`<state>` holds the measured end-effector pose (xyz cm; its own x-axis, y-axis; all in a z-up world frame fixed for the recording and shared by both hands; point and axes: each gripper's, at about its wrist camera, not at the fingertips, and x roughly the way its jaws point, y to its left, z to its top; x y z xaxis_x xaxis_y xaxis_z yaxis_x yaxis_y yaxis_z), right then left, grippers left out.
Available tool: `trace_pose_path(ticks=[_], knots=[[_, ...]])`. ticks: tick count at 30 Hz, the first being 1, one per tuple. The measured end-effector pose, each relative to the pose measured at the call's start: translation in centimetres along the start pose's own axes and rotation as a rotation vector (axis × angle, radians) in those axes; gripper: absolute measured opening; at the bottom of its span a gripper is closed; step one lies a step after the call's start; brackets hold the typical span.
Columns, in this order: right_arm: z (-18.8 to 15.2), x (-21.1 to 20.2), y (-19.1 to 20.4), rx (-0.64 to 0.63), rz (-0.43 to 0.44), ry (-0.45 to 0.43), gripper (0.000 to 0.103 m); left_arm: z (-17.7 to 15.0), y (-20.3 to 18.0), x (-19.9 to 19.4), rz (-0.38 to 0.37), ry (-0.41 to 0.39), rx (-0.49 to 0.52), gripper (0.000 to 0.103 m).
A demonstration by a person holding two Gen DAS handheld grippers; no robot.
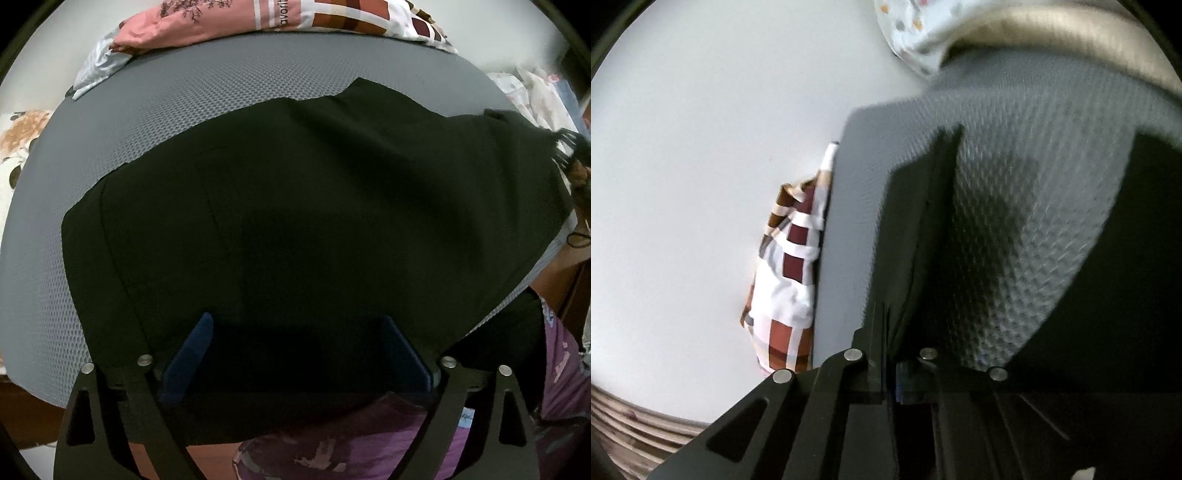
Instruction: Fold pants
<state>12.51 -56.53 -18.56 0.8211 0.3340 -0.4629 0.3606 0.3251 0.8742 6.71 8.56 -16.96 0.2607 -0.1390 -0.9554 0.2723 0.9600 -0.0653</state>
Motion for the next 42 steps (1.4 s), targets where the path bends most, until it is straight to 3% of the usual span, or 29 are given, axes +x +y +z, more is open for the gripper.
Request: trace_pose_path(ticks=[7,14,18,25,31,35,42], knots=[[-0.6,-7.5,-0.3,-0.047,0.026,-0.063,0.005,0.3,0.7,-0.1,-0.026,0.002,-0.023,0.093],[-2.5,-11.2,-7.8,0.062,-0.072,-0.06,0.005,0.2,0.5,0.0,-0.02,-0.002,0.004,0.097],[-3.0,-11.5,-10.3,0.113,-0.032,-0.075,0.002,0.5,-0.3,0.2,-0.014,0.001,0.009,0.099],[-2.9,-13.5,-10.2,0.093,-0.047,-0.108,0.003,0.8,-0.7,0.5,-0.02,-0.003,0.004,0.1],[-2.5,-13.9,-11.1,0.086,-0.06,-0.098,0.001,0.9,-0.6,0.7,-0.025,-0.01,0.009,0.1],[-2.4,-14.1,-12.0,0.144,-0.015,-0.09,0.001,0.8,-0.4,0.8,-0.034,-0.01,0.008,0.1],[-2.1,-14.1,-11.7,0.144,-0.051,-0.064,0.002,0.2,-0.1,0.6,-0.029,-0.024,0.024,0.1]])
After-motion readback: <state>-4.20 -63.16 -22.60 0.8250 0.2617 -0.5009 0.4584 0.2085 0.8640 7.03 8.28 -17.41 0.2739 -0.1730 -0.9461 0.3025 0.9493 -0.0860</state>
